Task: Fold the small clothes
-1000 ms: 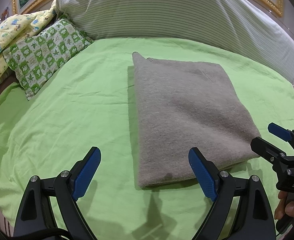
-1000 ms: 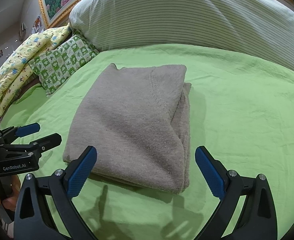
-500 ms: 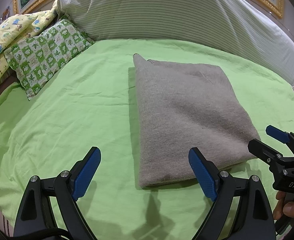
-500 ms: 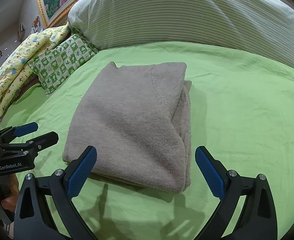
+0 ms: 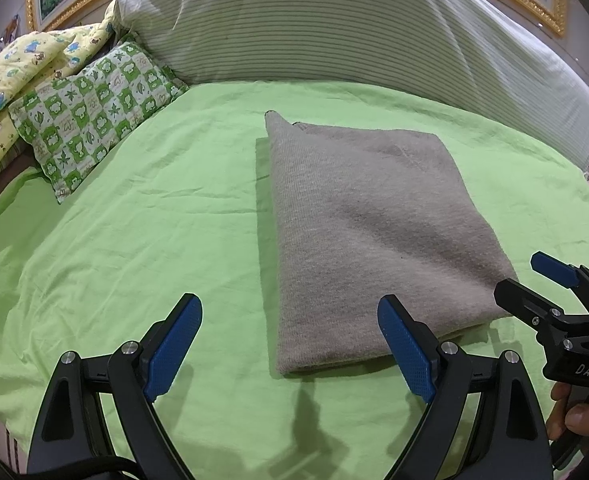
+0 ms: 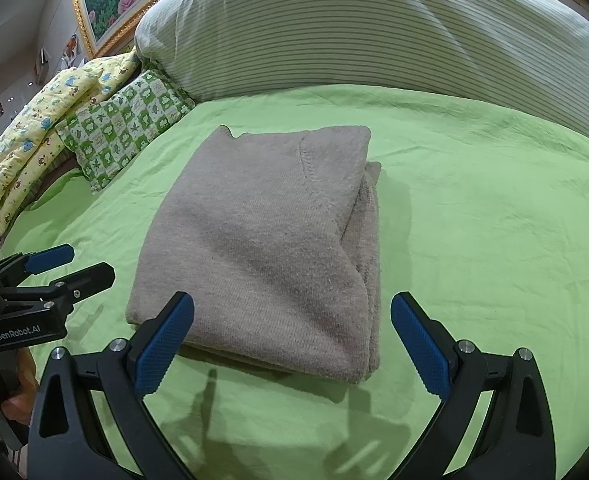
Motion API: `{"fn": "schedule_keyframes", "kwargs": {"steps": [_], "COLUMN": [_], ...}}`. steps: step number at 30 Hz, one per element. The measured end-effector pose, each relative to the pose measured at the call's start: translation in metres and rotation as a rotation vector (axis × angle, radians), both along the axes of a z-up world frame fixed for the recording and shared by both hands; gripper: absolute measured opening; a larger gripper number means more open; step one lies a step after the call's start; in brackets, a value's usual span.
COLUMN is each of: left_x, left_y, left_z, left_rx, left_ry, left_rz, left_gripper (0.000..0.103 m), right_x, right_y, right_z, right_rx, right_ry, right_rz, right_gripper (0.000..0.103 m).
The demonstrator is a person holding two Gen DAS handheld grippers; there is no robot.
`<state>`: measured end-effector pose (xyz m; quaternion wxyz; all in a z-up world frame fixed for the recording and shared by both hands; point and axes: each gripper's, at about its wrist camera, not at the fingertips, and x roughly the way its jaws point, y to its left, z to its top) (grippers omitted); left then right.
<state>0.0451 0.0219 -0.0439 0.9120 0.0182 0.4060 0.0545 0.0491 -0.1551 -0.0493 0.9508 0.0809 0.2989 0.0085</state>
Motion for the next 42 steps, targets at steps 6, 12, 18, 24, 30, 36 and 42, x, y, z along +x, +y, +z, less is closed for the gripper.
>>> {"fn": "schedule_keyframes", "kwargs": {"steps": [6, 12, 18, 24, 30, 36, 42], "left_x": [-0.001, -0.001, -0.001, -0.001, -0.003, -0.003, -0.001], "left_y": [-0.002, -0.003, -0.005, -0.006, -0.008, -0.011, -0.013], "left_z": [0.001, 0.002, 0.003, 0.004, 0.006, 0.01, 0.012], "left_rx": [-0.002, 0.0, 0.002, 0.0, 0.005, 0.003, 0.004], "left_ry": [0.0, 0.0, -0.002, -0.004, -0.013, -0.031, -0.041], "left_rz": [-0.002, -0.008, -0.011, -0.012, -0.011, -0.02, -0.024], "left_gripper": [0.09, 0.09, 0.09, 0.09, 0.091, 0.091, 0.091], "right_x": [-0.001, 0.0, -0.003, -0.004, -0.006, -0.007, -0.006], "right_y": [-0.001, -0.002, -0.002, 0.0, 0.002, 0.0, -0.005], "right_z": [0.0, 0.001, 0.003, 0.006, 0.009, 0.012, 0.014], "right_rx": [0.0, 0.001, 0.005, 0.007, 0.008, 0.015, 0.018], "right_ry": [0.002, 0.001, -0.003, -0.011, -0.019, -0.03, -0.025], "right_rz": [-0.004, -0.003, -0.006, -0.005, -0.005, -0.015, -0.024], "right_gripper": [0.099, 0.099, 0.099, 0.099, 0.099, 0.099, 0.099]}}
